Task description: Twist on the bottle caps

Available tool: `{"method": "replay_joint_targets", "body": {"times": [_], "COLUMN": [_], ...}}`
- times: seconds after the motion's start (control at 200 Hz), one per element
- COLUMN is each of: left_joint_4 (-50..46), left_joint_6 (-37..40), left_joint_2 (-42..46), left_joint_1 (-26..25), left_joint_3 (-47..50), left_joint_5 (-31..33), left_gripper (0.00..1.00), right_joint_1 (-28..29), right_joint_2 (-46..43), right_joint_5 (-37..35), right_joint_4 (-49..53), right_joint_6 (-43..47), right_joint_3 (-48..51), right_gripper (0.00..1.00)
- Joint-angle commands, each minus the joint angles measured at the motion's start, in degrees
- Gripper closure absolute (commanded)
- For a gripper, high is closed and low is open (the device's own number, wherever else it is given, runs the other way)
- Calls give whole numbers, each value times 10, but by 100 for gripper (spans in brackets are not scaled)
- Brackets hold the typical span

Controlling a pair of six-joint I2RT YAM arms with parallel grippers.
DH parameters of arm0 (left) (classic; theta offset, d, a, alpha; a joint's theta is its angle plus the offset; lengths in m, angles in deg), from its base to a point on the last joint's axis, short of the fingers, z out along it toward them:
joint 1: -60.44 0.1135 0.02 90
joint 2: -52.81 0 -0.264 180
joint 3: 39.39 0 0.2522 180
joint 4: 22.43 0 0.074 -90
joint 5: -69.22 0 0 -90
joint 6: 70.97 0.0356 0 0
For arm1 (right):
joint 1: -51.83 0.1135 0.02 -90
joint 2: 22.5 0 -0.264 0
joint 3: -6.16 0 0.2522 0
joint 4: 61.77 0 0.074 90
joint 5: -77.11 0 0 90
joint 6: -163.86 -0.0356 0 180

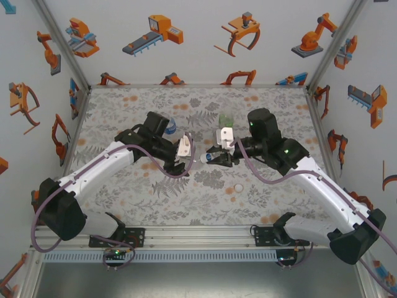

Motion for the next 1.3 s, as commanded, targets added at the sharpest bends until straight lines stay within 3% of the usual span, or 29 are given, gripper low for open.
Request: {"method": "replay_joint_targets", "body": {"times": [0.0, 0.105, 0.195, 0.33, 0.486, 0.691, 0.861, 0.941, 1.021, 1.297], "left_joint_4": [-11, -11, -11, -11, -9, -3, 5, 4, 4, -11], "left_joint_6": [13, 12, 11, 7, 3, -12, -38, -49, -61, -97], "left_joint_2": [6, 5, 3, -1, -4, -8, -12, -15, -20, -45], "left_joint_1": [-1, -1, -1, -1, -1, -1, 0, -1, 1, 3], "left_joint_3": [-14, -14, -15, -19, -20, -24, -29, -33, -38, -62], "left_joint_5": [-25, -24, -22, -21, -8, 8, 22, 35, 45, 67], "left_gripper": [100, 100, 100, 100, 100, 100, 100, 100, 100, 100], "right_joint_1": [-1, -1, -1, -1, 0, 0, 0, -1, -3, -3], "right_joint_2": [4, 4, -3, -12, -10, -4, 10, 18, 31, 72], "right_joint_5": [2, -25, -58, -153, -246, -287, -280, -282, -285, -254], "right_joint_4": [-15, -42, -98, -165, -134, -99, -86, -77, -69, -68], "right_joint_6": [-18, -103, -234, -461, -659, -861, -906, -893, -888, -894], "right_joint_3": [-6, 1, 22, 56, 48, 37, 17, 8, 0, -20], "right_gripper": [73, 88, 100, 100, 100, 100, 100, 68, 55, 52]}}
